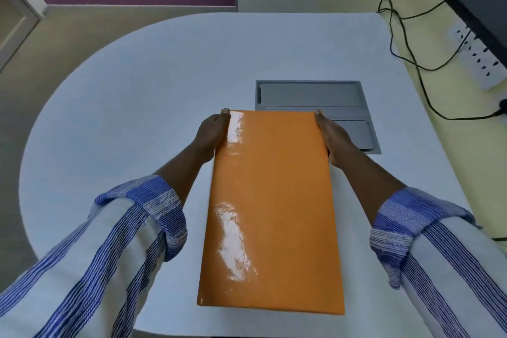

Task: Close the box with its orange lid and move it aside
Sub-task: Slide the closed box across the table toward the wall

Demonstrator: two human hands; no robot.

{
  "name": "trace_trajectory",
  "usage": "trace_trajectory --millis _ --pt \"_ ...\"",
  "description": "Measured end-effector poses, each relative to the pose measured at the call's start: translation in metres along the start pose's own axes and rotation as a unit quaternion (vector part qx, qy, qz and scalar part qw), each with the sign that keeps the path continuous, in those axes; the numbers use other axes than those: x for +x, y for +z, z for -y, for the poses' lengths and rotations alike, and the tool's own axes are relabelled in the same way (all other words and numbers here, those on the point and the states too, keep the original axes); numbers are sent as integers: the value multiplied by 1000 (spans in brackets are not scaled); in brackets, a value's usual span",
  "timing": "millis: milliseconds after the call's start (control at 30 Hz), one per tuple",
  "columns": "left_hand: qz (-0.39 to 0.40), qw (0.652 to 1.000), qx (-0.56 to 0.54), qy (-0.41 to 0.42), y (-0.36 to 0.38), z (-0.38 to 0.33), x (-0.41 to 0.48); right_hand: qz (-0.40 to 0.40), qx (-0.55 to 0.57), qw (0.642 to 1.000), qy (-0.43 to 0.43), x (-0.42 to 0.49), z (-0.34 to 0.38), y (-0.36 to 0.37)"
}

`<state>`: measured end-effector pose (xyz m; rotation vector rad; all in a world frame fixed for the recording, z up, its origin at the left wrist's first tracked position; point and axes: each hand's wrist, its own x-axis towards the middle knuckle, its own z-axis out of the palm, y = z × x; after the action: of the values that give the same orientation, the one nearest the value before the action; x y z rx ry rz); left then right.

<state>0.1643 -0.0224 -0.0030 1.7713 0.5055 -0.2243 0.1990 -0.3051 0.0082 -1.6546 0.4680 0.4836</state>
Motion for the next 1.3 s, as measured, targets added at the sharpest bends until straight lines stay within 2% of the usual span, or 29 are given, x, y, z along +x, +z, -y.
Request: trace_trajectory --millis 200,367,500,567,667,767,1000,1300 --pt "-40 999 16 -7 5 8 16 -44 13 999 -12 15 -11 6" --pt "-23 1000 -4 -14 4 15 20 -33 21 999 2 19 -14 2" --pt "-55 998 24 13 11 22 20 -57 -24 998 -32 25 -23 7" --pt "-63 998 26 0 11 18 21 -66 -57 996 -35 28 -18 6" --pt "-44 998 -1 -33 8 17 18 -62 -74 995 -12 21 -13 4" --pt "-12 999 13 -31 10 28 5 -44 -94 995 -11 6 -32 6" --pt "-29 996 69 -43 12 32 -6 -49 -102 994 6 -1 -37 5" --pt "26 993 7 -118 8 71 -74 -21 -117 991 54 -74 -90 -8"
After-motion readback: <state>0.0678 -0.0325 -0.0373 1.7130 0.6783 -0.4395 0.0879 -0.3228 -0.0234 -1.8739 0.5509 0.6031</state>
